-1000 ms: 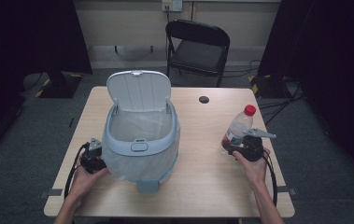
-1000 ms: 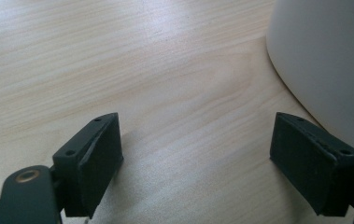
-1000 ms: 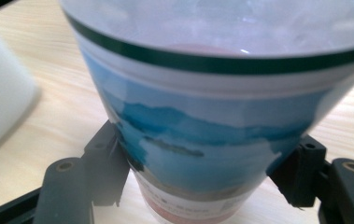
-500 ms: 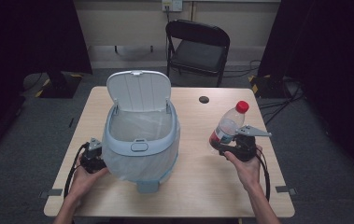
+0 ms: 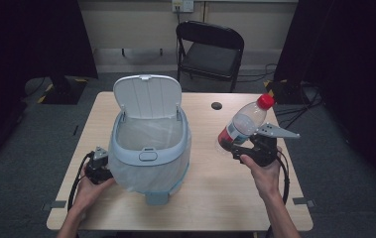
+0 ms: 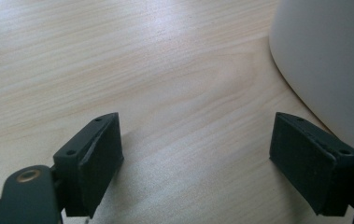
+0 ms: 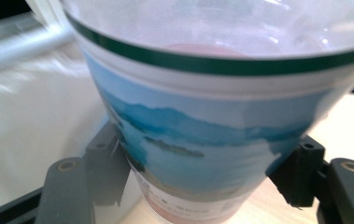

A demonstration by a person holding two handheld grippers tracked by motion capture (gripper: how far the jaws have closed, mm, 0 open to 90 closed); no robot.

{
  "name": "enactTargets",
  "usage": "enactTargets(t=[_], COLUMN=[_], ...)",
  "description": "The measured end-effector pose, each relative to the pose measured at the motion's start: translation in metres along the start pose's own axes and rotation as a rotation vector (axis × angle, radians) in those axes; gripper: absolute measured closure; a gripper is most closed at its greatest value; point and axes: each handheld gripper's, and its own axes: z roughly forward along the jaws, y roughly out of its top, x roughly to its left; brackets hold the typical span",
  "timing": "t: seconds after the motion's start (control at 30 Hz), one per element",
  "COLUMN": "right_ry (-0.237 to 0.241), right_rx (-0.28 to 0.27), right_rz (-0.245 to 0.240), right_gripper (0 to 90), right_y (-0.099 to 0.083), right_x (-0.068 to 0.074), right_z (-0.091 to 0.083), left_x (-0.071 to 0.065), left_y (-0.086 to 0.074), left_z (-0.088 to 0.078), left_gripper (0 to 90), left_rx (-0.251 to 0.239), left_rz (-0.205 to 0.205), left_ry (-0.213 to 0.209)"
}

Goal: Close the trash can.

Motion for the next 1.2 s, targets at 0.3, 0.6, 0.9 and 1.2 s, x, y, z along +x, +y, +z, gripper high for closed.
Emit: enactTargets(t=[0.3, 0.6, 0.9, 1.2], right_ry=[0.046, 0.122, 0.228, 0.355], right_rx=[-0.081, -0.158, -0.220, -0.247], right_rz=[-0.024, -0.051, -0.078, -0.089], right_gripper=[30.7, 30.7, 30.7, 30.7], right_y=[0.029, 0.060, 0.083, 0.104], right_x=[0.012, 0.031, 0.053, 0.079], right_z=[-0.004, -0.005, -0.006, 0.005], left_x=[0.000, 0.000, 0.000, 0.000], left_y=[0.000, 0.000, 0.000, 0.000], left_z=[0.000, 0.000, 0.000, 0.000], left_gripper=[16.6, 16.6, 16.6, 16.6], left_rx=[0.000, 0.000, 0.000, 0.000], left_rz=[0.000, 0.000, 0.001, 0.000], left_ry=[0.000, 0.000, 0.000, 0.000])
